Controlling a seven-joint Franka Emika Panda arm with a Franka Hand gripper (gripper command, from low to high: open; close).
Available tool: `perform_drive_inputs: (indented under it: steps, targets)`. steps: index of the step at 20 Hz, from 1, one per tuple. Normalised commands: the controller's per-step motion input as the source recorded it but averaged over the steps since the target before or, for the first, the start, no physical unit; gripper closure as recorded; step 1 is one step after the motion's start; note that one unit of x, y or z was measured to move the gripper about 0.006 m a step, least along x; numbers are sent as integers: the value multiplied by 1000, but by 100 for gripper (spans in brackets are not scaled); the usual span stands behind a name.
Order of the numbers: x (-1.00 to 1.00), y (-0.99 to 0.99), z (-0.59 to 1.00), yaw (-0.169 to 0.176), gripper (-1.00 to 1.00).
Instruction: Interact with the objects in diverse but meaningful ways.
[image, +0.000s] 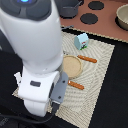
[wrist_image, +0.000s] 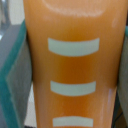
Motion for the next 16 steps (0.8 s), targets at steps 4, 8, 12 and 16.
perform_drive_inputs:
  steps: [4,8,12,16]
  targets:
    - [-73,527,986,38,100]
    - [-504,604,490,100,100]
    - [-679,443,61,120,100]
    - [-818,371,-191,107,100]
